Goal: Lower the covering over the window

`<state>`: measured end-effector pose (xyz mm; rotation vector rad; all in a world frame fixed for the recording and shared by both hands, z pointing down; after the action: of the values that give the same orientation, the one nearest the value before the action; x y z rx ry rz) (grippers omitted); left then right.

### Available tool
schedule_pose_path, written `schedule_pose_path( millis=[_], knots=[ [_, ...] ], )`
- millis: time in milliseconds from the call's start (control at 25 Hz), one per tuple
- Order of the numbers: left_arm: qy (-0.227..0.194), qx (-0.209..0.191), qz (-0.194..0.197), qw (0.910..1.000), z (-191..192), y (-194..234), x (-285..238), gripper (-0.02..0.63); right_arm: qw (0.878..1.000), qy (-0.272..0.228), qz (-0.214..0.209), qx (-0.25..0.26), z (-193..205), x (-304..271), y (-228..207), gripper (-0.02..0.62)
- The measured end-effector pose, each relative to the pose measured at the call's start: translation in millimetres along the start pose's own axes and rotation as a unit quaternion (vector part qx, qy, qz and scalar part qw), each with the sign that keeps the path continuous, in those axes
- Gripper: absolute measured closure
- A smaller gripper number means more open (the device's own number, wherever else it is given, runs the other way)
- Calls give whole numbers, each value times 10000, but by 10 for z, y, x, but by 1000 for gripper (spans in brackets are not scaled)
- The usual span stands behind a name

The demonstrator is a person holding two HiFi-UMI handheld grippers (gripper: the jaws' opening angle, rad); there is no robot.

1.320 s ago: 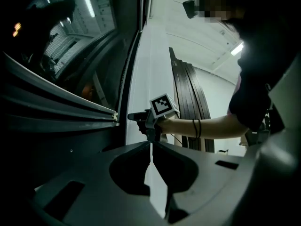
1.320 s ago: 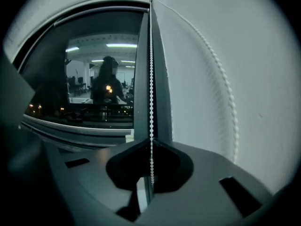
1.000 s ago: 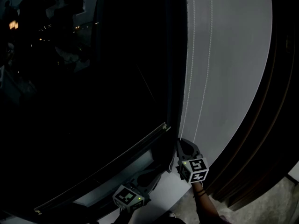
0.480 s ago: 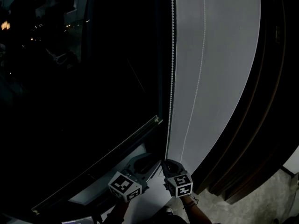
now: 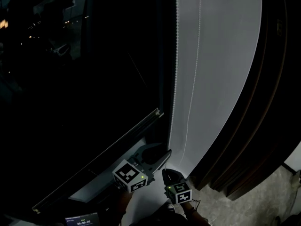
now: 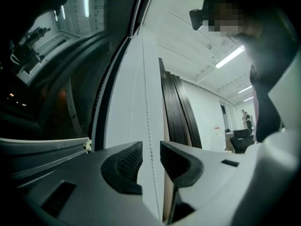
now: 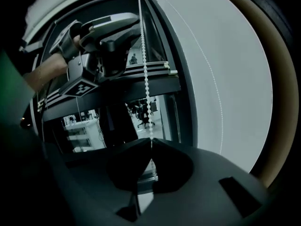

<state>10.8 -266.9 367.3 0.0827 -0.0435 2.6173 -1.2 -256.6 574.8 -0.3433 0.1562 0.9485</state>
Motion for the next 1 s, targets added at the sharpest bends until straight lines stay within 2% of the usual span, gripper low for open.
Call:
schedule_pose_path(
  millis=[120,280,360,480,680,800,920,1000],
  knots=[
    [14,-223,88,9997,-38,-45,-98,505,10000,-25,35,-68,35,38,-17,583],
    [-16,-307,139,9994,-58,-58,-142,521,9999,62,110,-37,162,98,-40,583],
    [-38,-272,187,9994,-52,-79,-147,581,9999,28,117,-24,169,118,-42,583],
    [-153,-71,259,9995,-52,-119,-150,592,9999,37,109,-7,177,136,-18,583],
    [-608,-16,76,9981,-48,-78,-60,601,9998,-118,186,29,169,208,0,583],
    [-680,-208,-68,9974,-39,-60,-16,603,9997,-149,166,104,172,242,10,581],
    [-764,-114,-129,9969,-17,-34,2,603,9999,26,22,136,190,247,41,581],
    [-658,-140,-173,9976,-14,-17,10,603,9999,153,28,37,208,267,29,581]
  ],
)
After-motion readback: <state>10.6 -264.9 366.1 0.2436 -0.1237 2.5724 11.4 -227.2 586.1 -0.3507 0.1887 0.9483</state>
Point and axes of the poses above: the fingertips, and each gripper's own axes: x backward along the fingers, y to its left, z out of its underside, the point moved 1 cm from there along x, backward along the fingers, and after that the axes turned 1 degree about -x, right-handed, at the moved point
